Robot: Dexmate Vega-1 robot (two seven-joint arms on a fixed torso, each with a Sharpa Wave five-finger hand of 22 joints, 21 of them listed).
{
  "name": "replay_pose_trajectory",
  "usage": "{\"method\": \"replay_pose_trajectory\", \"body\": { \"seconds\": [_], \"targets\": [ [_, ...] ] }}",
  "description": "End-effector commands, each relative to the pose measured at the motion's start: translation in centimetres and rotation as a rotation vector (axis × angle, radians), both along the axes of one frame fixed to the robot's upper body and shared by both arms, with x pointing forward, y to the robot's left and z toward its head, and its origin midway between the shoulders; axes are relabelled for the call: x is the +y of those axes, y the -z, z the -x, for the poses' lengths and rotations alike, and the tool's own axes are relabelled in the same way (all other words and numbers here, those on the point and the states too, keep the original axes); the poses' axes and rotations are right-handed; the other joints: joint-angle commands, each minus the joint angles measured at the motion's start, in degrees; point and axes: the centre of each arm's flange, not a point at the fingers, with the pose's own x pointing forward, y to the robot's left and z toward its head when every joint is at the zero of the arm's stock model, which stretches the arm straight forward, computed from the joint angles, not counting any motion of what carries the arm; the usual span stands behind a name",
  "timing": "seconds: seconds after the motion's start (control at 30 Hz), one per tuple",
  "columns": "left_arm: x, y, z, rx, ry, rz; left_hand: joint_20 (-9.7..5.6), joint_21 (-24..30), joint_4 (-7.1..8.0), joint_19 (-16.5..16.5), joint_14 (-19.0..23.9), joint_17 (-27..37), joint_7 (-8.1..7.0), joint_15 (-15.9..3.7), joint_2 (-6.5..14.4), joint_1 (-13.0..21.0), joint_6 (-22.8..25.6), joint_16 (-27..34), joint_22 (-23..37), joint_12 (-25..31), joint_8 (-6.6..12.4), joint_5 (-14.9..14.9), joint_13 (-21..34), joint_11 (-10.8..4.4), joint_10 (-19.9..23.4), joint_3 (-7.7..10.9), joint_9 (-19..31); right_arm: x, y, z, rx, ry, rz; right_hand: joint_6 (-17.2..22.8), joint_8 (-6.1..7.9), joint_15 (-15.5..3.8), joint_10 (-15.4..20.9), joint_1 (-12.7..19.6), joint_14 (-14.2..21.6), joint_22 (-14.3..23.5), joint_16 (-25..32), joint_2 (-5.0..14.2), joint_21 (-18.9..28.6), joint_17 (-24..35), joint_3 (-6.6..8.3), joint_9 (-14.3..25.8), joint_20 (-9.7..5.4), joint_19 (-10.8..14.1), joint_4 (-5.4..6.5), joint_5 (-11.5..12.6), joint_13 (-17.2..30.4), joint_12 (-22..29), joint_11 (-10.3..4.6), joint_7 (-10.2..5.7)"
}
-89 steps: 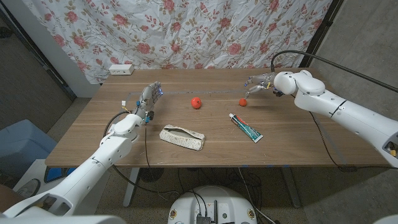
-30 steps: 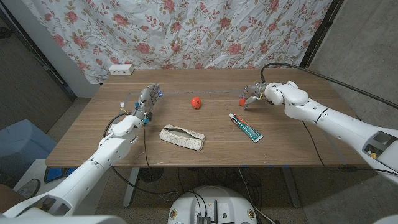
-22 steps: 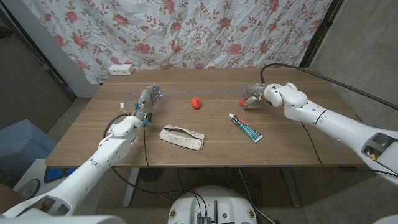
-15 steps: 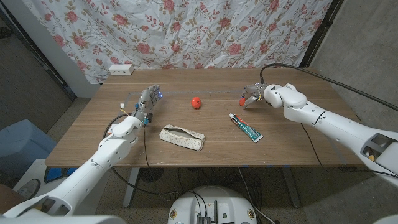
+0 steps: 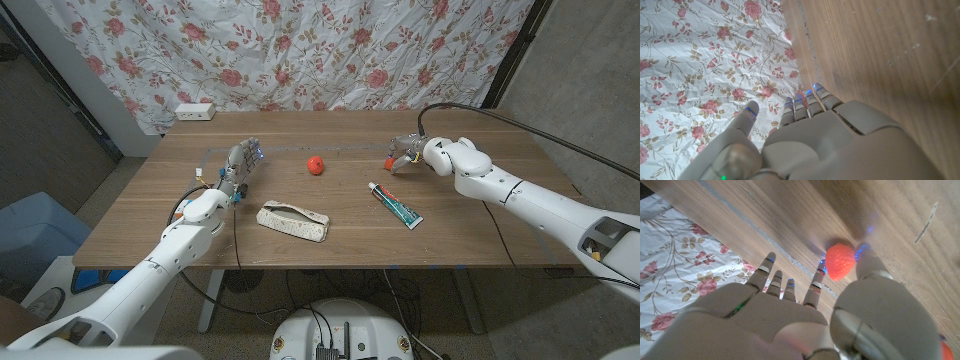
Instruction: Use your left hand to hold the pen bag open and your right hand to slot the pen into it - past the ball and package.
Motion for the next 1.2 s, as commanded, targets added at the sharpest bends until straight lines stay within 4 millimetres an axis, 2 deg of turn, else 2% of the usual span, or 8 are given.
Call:
{"method": "replay_pose_trajectory", "body": {
  "seconds": [0.03, 0.77, 1.0, 1.2],
  "targets": [
    [-0.36, 0.26, -0.16, 0.009, 0.008, 0.005, -0.02, 0.15, 0.05, 0.8, 0.44, 0.11, 0.11, 0.14, 3.49, -0.71, 0.55, -0.03, 0.26, -0.11, -0.3, -0.11, 0.28, 0.33, 0.27, 0.33, 0.24, 0.12, 0.38, -0.06, -0.03, -0.007, -0.008, 1.45, 0.79, -0.26, 0.38, 1.23, 0.74, 0.12, 0.43, -0.07, 0.19, 0.28, 0.46, 0.21, -0.2, 0.62, -0.05, -0.07, 0.16, 0.3, -0.42, 0.08],
    [-0.28, 0.28, -0.7, 0.019, 0.014, 0.004, 0.09, 0.1, 0.12, 0.87, 0.51, 0.13, 0.09, 0.17, 3.6, -0.79, 0.57, -0.06, 0.27, -0.15, -0.33, -0.11, 0.29, 0.42, 0.3, 0.6, 0.24, 0.27, 0.43, -0.58, -0.063, -0.016, -0.01, 7.08, 3.77, -1.73, 3.08, 4.03, 2.67, 0.11, 0.88, 0.49, -0.06, 0.37, 0.53, 0.82, -0.73, 1.79, 0.06, 0.08, 0.13, 0.6, -1.82, -0.01],
    [-0.25, 0.14, -0.82, 0.019, 0.024, -0.003, 0.07, 0.08, 0.13, 0.87, 0.55, 0.13, 0.14, 0.15, 3.6, -0.82, 0.57, -0.06, 0.27, -0.15, -0.34, -0.12, 0.29, 0.46, 0.34, 0.68, 0.24, 0.31, 0.39, -0.51, -0.087, -0.03, -0.015, 10.12, 5.38, -2.31, 4.37, 4.99, 3.5, 0.12, 1.1, 0.73, 0.09, 0.48, 0.35, 1.18, -1.12, 2.98, 0.21, 0.07, 0.11, 0.67, -2.23, -0.04],
    [-0.07, -0.22, -0.62, 0.022, 0.023, -0.018, 0.08, 0.07, 0.15, 0.88, 0.59, 0.13, 0.1, 0.09, 3.58, -0.84, 0.57, -0.06, 0.27, -0.15, -0.35, -0.13, 0.29, 0.32, 0.36, 0.74, 0.24, 0.48, 0.07, -0.17, -0.1, -0.036, -0.016, 10.98, 5.85, -2.49, 5.08, 5.31, 3.75, 0.12, 1.18, 0.84, 0.13, 0.55, 0.29, 1.29, -1.4, 3.43, 0.25, 0.04, 0.1, 0.78, -2.39, -0.07]
  ]
}}
